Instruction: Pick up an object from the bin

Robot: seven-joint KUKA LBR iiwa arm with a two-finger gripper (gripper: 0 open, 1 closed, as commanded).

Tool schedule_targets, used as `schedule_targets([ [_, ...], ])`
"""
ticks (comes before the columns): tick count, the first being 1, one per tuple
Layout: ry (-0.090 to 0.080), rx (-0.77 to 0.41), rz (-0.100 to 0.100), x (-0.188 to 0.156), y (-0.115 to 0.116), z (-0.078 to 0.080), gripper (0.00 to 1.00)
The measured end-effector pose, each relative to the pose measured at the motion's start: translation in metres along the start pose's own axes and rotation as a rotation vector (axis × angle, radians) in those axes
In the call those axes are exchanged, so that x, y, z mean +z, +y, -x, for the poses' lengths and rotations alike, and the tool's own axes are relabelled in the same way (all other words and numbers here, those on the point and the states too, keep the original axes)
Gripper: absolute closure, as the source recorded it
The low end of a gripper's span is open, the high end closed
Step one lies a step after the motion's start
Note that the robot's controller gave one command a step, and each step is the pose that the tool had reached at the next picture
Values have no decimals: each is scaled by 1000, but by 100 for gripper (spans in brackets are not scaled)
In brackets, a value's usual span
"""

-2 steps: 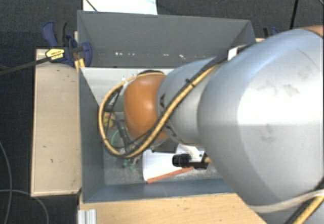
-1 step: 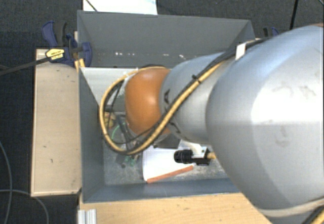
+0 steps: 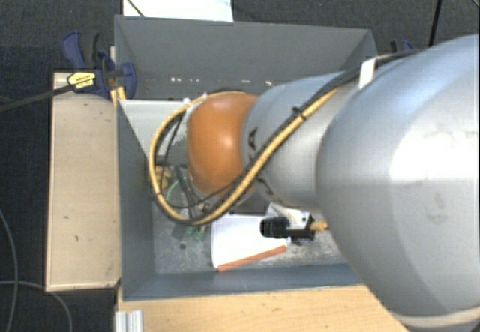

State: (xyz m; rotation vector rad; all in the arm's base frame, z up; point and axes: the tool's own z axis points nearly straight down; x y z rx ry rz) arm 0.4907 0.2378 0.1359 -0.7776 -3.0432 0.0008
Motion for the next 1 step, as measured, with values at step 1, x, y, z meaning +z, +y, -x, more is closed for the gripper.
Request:
schedule_targets([
  [1, 0, -1, 0, -16, 0, 0, 100],
])
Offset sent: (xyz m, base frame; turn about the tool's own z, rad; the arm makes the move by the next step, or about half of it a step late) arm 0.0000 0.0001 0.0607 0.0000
